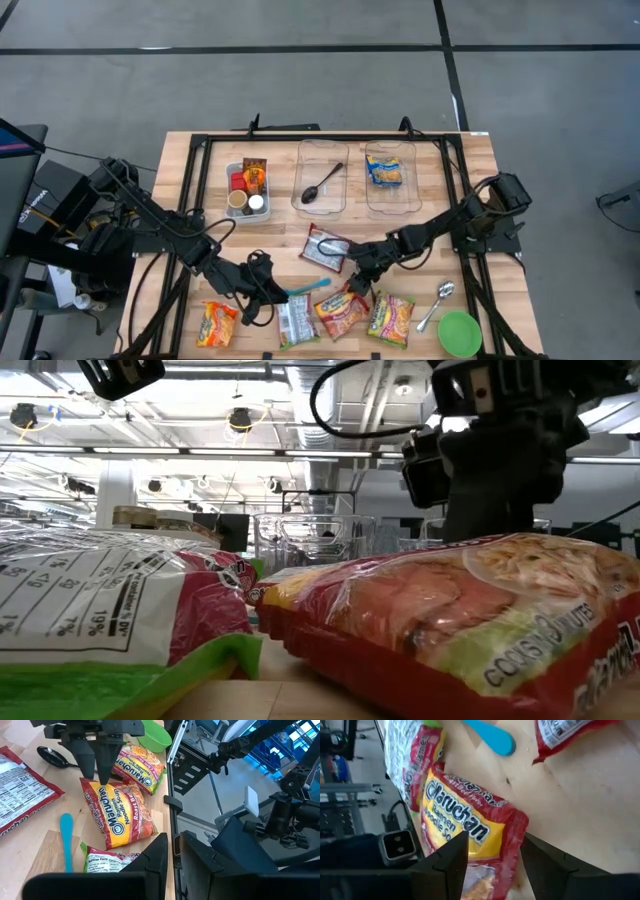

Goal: Pick & Place Food Item
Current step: Put the bottom red noodle pack into the right transparent bin

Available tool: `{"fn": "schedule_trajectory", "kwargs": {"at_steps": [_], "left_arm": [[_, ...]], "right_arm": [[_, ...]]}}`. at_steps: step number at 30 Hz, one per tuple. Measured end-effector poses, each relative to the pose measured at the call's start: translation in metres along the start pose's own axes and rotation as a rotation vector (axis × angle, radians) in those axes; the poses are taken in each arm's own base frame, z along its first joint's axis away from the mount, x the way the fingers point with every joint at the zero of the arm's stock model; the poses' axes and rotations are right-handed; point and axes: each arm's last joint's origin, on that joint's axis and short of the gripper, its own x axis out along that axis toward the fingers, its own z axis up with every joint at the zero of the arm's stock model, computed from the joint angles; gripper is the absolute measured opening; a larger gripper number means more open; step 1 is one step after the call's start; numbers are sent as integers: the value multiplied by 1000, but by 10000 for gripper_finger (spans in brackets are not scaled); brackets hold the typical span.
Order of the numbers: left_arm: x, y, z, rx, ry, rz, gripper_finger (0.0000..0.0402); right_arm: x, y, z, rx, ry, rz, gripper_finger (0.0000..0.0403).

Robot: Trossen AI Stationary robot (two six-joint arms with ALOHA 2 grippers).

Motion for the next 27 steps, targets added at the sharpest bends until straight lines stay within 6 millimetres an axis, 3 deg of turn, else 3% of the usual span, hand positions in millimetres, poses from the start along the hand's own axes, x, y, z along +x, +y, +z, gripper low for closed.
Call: {"fn": "schedule_trajectory", "kwargs": {"at_steps": [27], "left_arm": [[0,0,0,1,-3,3,44]], "right_arm": [[0,-2,4,56,-17,-5,173]]}}
